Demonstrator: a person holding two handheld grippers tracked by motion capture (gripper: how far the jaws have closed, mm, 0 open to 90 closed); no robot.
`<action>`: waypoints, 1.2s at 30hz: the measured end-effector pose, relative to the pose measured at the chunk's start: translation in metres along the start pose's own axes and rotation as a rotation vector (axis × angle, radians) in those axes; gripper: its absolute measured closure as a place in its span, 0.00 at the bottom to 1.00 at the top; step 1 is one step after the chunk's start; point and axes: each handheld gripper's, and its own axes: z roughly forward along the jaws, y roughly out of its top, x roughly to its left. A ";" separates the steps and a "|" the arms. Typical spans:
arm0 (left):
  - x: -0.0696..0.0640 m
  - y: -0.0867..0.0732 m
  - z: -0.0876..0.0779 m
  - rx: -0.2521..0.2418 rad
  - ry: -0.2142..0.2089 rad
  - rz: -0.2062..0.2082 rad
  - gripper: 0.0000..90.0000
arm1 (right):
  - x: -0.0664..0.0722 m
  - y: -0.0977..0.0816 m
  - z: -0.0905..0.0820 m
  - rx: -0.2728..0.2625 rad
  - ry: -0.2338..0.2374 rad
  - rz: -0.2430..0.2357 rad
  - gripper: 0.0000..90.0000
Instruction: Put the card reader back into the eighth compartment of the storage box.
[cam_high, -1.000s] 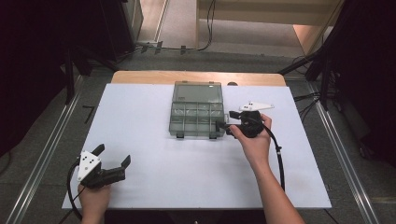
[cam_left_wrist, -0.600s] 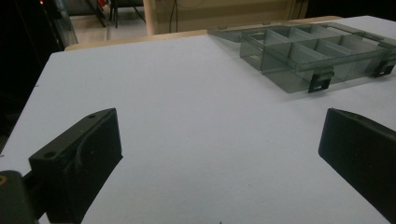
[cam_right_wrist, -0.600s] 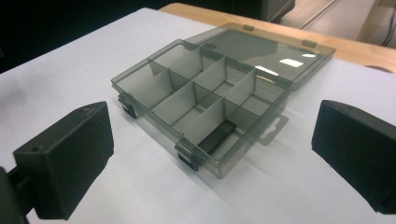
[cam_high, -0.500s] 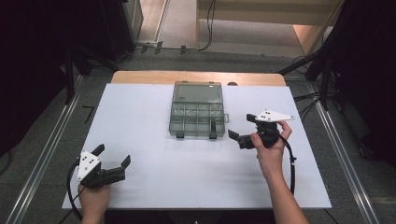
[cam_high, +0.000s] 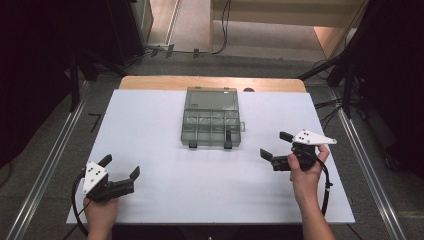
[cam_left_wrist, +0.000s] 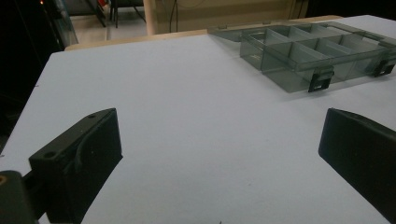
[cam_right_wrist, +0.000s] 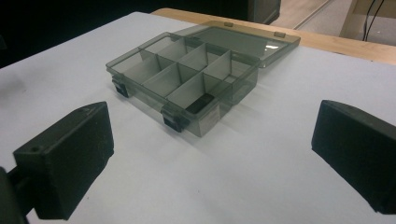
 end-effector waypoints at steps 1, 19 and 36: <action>0.000 0.000 0.000 0.000 0.001 0.000 0.00 | -0.001 -0.002 -0.003 0.000 0.000 0.003 0.00; -0.001 0.000 0.000 0.001 0.002 0.004 0.00 | -0.013 -0.033 -0.041 -0.046 -0.021 0.028 0.00; 0.000 0.000 -0.001 -0.001 0.001 0.000 0.00 | -0.027 -0.058 -0.072 -0.079 -0.042 0.053 0.00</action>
